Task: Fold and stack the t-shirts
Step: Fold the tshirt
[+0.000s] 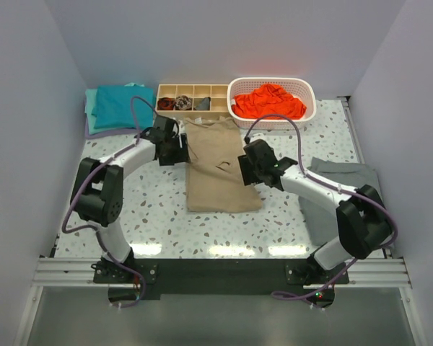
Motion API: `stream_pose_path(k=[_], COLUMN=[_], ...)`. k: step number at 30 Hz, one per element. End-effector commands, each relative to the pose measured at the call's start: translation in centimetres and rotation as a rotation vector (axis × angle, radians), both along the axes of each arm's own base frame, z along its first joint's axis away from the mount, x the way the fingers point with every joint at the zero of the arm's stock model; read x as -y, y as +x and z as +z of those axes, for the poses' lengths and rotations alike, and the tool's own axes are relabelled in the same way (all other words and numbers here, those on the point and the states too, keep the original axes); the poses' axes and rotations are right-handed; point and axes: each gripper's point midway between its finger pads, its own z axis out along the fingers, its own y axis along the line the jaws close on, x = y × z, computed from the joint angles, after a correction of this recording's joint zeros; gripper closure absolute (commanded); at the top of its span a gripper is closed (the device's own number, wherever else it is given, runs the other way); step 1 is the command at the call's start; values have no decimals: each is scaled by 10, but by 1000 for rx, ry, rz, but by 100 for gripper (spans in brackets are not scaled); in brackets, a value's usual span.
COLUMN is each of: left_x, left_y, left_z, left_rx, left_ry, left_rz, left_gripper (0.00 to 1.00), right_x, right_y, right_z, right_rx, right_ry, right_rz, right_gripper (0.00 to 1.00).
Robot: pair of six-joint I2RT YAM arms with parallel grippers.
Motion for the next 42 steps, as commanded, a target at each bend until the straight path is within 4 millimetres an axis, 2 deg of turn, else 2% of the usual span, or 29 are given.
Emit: stream_pose_path(k=[1, 2, 3, 4, 5, 7, 8, 9, 10, 17, 21, 25, 28, 30, 32, 39, 42], left_x=[12, 17, 23, 28, 34, 48, 51, 54, 62, 82, 83, 82, 83, 83, 83, 81, 81], left_y=[-13, -21, -25, -29, -36, -47, -52, -55, -62, -92, -97, -98, -98, -99, -100, -101, -100], left_z=[44, 43, 56, 59, 60, 73, 72, 75, 75, 47, 35, 26, 20, 16, 14, 9, 7], left_rx=[98, 96, 121, 126, 129, 152, 152, 162, 157, 92, 64, 46, 31, 18, 15, 8, 6], left_ry=[-69, -76, -112, -137, -159, -204, -209, -211, -221, -246, -235, -221, -217, -214, -213, -200, -197], left_rz=[-70, -89, -115, -123, -139, -172, -180, -185, -199, -232, -235, -236, -239, -242, -243, -242, -244], left_gripper=[29, 28, 28, 28, 28, 28, 28, 28, 28, 29, 29, 29, 29, 30, 30, 30, 30], right_x=[-1, -1, -4, -4, -8, -18, -20, -23, -27, -52, -54, -56, -56, -57, -56, -44, -38], right_y=[16, 20, 23, 29, 31, 45, 48, 51, 56, 58, 58, 55, 54, 55, 56, 61, 59], right_z=[5, -1, -3, -5, -14, -13, -14, -24, -21, -29, -38, -45, -49, -45, -42, -10, -4], right_rx=[22, -3, -20, -56, -91, -116, -125, -148, -145, -200, -221, -251, -262, -254, -237, -143, -122], right_ry=[99, 121, 159, 228, 270, 361, 370, 374, 397, 509, 518, 517, 519, 521, 517, 481, 454], right_rz=[-51, -69, -68, -67, -67, -41, -33, -25, -8, 66, 72, 77, 80, 89, 89, 82, 74], right_gripper=[28, 30, 32, 35, 44, 51, 52, 55, 55, 55, 56, 64, 79, 93, 99, 100, 100])
